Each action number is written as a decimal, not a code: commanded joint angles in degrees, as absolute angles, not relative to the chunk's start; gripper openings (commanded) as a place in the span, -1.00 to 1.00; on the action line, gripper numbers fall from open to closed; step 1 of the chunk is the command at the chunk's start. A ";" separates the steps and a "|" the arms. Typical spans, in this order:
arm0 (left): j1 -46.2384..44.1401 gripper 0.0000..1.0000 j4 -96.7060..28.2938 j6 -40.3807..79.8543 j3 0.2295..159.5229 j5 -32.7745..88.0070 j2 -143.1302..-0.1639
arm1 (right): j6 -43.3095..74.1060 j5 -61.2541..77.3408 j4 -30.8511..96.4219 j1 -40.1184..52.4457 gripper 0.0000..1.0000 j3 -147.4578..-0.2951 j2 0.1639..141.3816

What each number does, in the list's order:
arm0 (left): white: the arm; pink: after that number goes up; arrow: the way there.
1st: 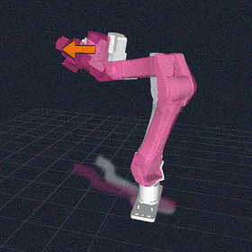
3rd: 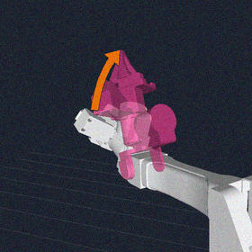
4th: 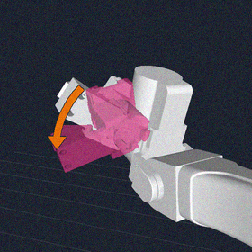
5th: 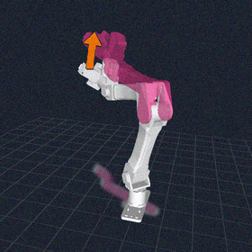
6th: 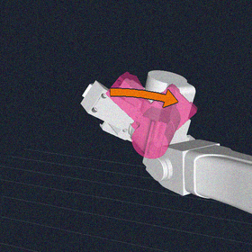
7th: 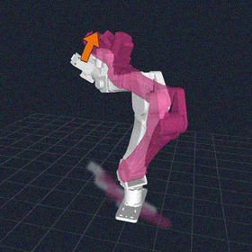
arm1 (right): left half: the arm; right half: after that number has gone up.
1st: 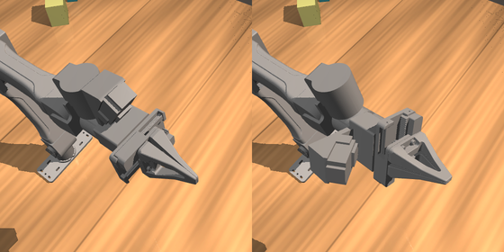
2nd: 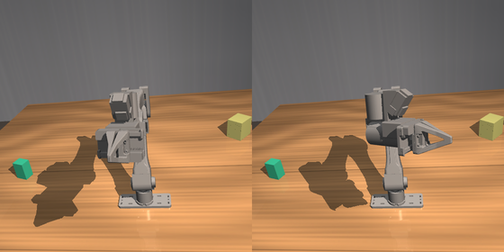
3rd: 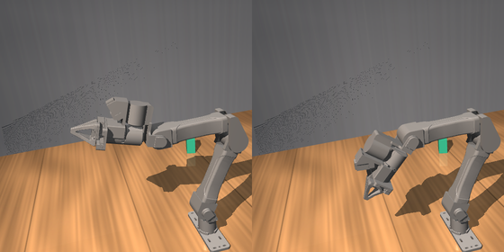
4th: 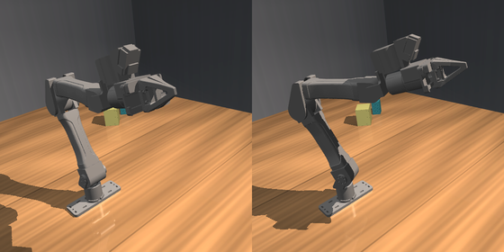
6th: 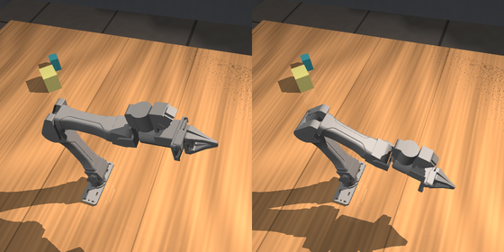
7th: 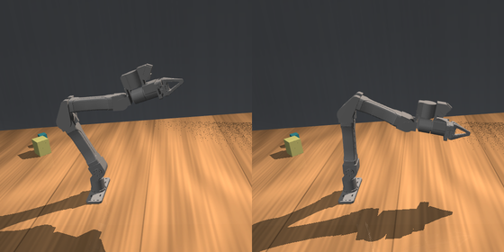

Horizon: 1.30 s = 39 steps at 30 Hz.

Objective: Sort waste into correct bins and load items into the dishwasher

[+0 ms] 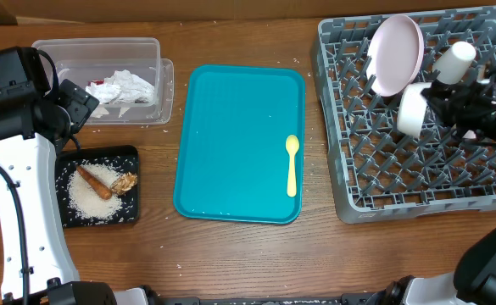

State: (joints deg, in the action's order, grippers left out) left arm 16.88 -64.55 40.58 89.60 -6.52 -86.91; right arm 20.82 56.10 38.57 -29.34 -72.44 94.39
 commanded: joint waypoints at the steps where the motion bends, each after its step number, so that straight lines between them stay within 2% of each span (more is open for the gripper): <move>1: 16.82 1.00 -64.49 41.58 89.73 -7.49 -87.26 | 21.06 55.92 37.93 -30.83 -0.93 -72.05 94.30; 21: 16.82 0.99 -64.49 41.58 89.73 -7.49 -87.26 | 23.14 54.35 36.47 -33.52 -0.93 -72.05 94.43; 26: 16.82 1.00 -64.49 41.58 89.73 -7.49 -87.26 | 28.25 62.65 30.72 -33.50 -0.93 -72.05 94.43; 33: 16.82 1.00 -64.49 41.58 89.73 -7.49 -87.26 | 28.16 58.52 33.50 -33.45 -0.93 -70.17 94.67; 39: 16.82 0.99 -64.49 41.58 89.73 -7.49 -87.26 | 28.84 58.19 28.38 -33.52 -0.93 -65.34 96.14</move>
State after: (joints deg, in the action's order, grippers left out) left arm 16.86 -64.58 40.58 89.60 -6.52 -86.91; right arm 28.27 58.98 29.41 -33.34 -67.00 94.72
